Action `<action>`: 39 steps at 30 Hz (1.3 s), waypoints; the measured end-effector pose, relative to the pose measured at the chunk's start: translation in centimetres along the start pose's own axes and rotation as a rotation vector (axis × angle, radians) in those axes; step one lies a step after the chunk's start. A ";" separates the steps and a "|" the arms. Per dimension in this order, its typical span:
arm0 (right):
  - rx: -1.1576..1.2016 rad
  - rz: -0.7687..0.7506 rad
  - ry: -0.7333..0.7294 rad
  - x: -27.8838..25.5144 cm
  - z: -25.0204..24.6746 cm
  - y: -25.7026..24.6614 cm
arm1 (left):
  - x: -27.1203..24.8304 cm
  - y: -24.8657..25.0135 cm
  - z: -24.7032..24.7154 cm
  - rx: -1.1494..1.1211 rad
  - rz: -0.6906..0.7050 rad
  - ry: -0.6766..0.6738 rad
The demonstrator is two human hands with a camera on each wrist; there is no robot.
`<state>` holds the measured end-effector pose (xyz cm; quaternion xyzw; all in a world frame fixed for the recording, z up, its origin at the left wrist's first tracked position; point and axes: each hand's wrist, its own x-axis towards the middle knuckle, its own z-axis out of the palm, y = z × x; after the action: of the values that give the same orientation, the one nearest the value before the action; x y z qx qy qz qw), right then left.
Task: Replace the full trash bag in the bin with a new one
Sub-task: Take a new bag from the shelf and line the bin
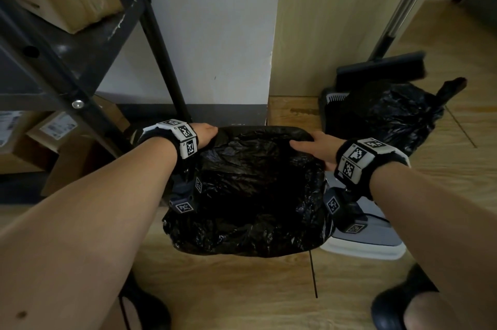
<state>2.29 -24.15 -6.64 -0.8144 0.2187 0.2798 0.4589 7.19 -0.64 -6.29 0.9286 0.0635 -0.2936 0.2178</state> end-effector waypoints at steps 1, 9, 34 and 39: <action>0.011 0.006 0.006 -0.1 0.1 0.0 | -0.2 0.1 0.1 -0.011 -0.001 -0.003; -0.069 0.116 -0.026 -0.9 0.4 -0.3 | 0.3 -2.2 0.6 -0.359 -0.223 -0.075; 0.219 0.172 0.156 -8.6 4.6 7.6 | -11.2 -9.1 7.5 -0.638 -0.244 -0.148; 0.369 0.145 0.135 -9.5 4.9 9.4 | -12.7 -10.3 8.6 -1.003 -0.325 -0.098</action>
<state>-11.86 -23.44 -8.33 -0.7155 0.3547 0.2123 0.5632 -10.24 4.93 -9.12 0.6737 0.3291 -0.3003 0.5896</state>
